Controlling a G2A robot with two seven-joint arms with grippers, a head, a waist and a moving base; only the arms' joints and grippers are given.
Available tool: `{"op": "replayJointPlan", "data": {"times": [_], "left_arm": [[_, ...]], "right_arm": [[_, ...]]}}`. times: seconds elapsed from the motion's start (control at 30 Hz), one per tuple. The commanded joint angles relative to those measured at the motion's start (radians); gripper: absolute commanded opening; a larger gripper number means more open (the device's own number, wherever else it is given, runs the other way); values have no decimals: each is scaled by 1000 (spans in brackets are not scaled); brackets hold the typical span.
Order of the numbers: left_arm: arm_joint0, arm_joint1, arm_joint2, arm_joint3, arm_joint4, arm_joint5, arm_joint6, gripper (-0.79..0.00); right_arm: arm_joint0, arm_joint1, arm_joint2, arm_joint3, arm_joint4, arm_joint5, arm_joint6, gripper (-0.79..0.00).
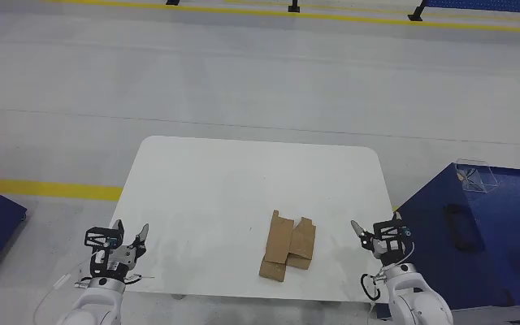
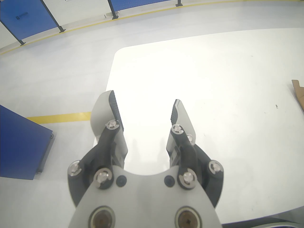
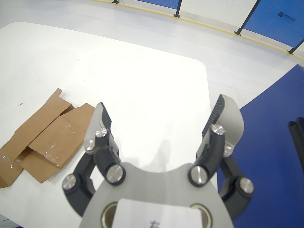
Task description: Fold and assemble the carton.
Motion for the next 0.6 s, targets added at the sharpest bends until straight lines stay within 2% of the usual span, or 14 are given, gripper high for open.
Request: {"op": "replayJointPlan", "data": {"times": [0.0, 0.17, 0.2, 0.27, 0.33, 0.47, 0.57], "left_arm": [[0, 0, 0, 0, 0, 0, 0, -402], [0, 0, 0, 0, 0, 0, 0, -402], [0, 0, 0, 0, 0, 0, 0, 0], [0, 0, 0, 0, 0, 0, 0, 0], [0, 0, 0, 0, 0, 0, 0, 0], [0, 0, 0, 0, 0, 0, 0, 0], [0, 0, 0, 0, 0, 0, 0, 0]], "right_arm": [[0, 0, 0, 0, 0, 0, 0, -25], [0, 0, 0, 0, 0, 0, 0, -25], [0, 0, 0, 2, 4, -4, 4, 0], [16, 1, 4, 10, 69, -67, 81, 0], [55, 5, 32, 23, 217, -177, 222, 0], [146, 22, 105, 102, 655, -403, 619, 0], [237, 40, 140, 216, 952, -496, 906, 0]]}}
